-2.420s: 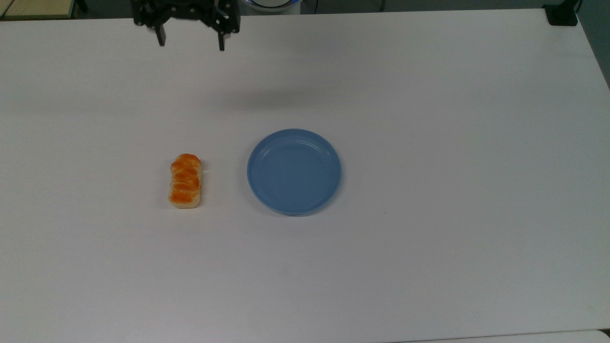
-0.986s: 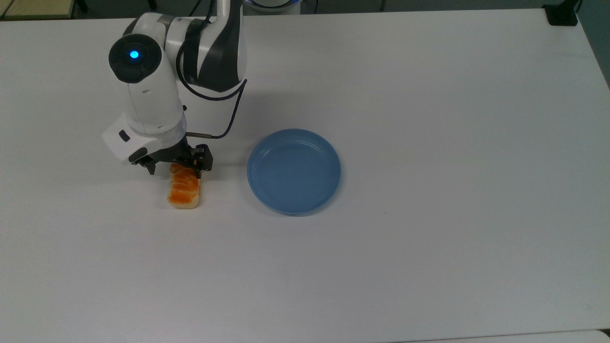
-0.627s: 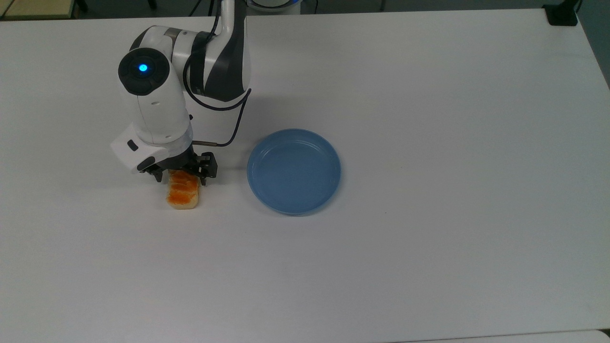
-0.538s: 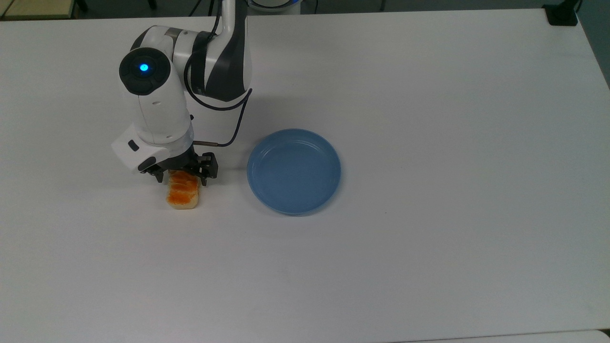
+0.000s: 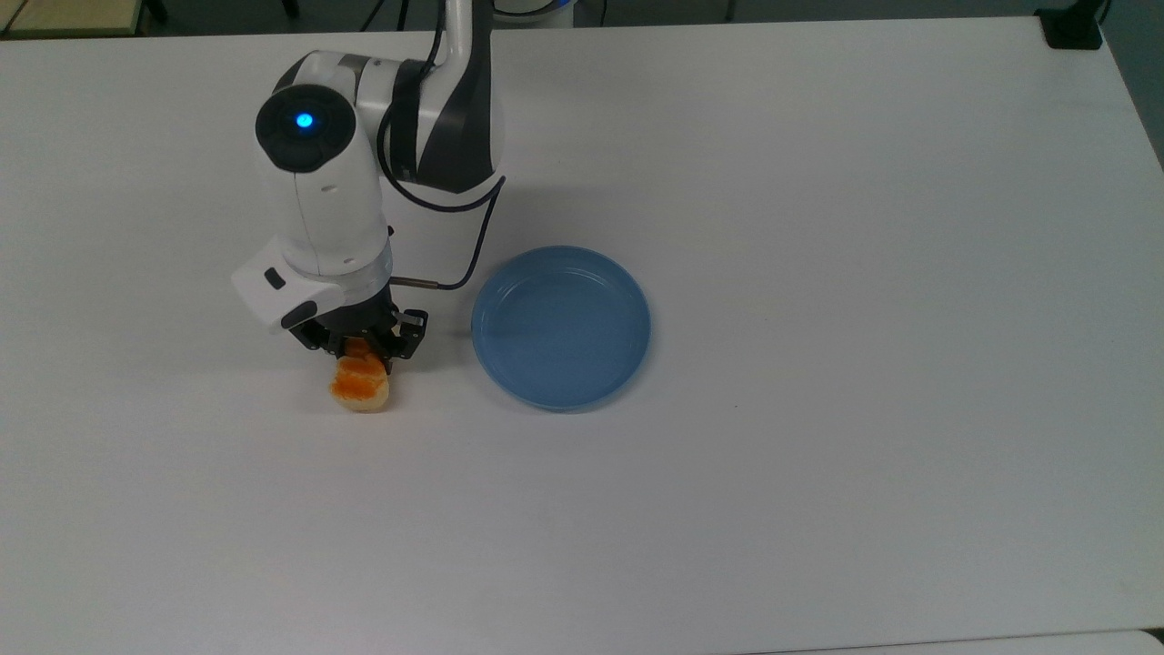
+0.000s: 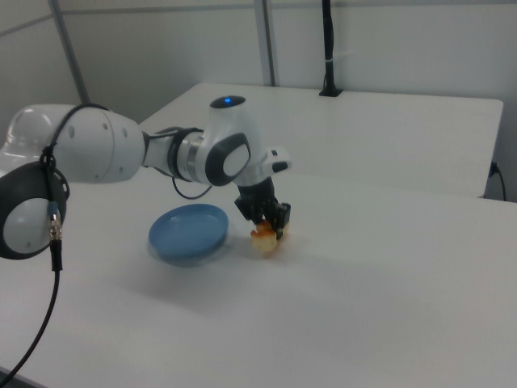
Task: Put the bread on a plate
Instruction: 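Lift the bread roll and carry it over the blue plate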
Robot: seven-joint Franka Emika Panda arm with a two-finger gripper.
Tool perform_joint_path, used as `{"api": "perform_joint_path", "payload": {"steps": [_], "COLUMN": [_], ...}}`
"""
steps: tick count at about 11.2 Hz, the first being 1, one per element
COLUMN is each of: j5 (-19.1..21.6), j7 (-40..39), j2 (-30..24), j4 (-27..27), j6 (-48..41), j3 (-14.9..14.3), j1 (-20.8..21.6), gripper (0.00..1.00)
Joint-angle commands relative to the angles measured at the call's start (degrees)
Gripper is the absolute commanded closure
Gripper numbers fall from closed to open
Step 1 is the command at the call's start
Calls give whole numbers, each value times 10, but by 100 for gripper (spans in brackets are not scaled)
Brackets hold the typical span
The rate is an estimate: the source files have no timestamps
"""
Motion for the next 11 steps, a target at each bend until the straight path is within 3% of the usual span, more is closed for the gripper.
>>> {"api": "perform_joint_path", "payload": {"steps": [1,3,7,11], "j5": [1,2,1,0], "j7": [14,18,107,168], "j2": [-65,-74,-62,-37], "j4": [-33,-37,-38,-30], "j6": [-60,-95,-91,-84], "j3": [-4,-4,-4,-4], "j1": [43,82,143,174], "gripper": [56,56,56,50]}}
